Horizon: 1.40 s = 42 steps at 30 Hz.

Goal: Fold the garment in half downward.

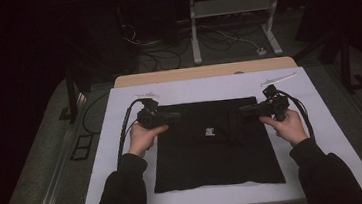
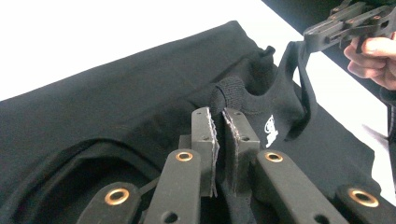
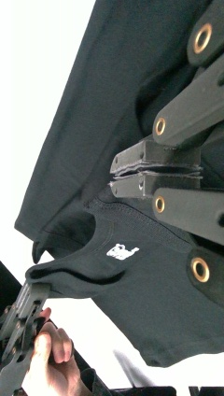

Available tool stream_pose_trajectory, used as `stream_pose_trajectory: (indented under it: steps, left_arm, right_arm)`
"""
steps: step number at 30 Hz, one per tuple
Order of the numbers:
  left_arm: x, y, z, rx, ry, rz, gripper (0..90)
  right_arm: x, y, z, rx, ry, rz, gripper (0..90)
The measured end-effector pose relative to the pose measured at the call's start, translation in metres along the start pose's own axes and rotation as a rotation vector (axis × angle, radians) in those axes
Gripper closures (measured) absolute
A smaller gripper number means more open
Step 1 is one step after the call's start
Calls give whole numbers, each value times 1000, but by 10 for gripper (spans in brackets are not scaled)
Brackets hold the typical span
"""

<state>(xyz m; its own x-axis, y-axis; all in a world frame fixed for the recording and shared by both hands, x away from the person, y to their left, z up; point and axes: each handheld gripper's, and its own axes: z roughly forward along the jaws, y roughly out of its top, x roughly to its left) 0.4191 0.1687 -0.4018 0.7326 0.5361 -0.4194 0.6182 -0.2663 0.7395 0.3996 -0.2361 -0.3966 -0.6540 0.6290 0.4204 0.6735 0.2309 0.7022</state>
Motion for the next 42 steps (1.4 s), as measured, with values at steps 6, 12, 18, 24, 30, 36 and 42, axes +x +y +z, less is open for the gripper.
stream_pose_trajectory:
  steps: [6,12,18,24,30,36,42]
  left_arm:
    - [-8,-6,-6,-17,-5,-3,822]
    - [-14,-18,-9,-45,-13,-43,822]
    - [-19,-22,-13,-44,-19,-41,822]
    - [-26,-27,-19,-47,-28,-41,822]
    - [-33,-33,-24,-39,-32,-38,822]
    - [-41,-40,-26,-16,-40,-27,822]
    - [-47,-48,-29,5,-46,-17,821]
  right_arm:
    - [4,-10,-9,-8,10,21,862]
    - [12,-18,-18,-26,35,26,862]
    - [20,-29,-22,-16,51,32,862]
    - [24,-36,-25,-16,66,47,862]
    - [30,-42,-26,-10,74,51,862]
    - [34,-51,-28,11,85,52,862]
    - [41,-59,-28,33,105,57,862]
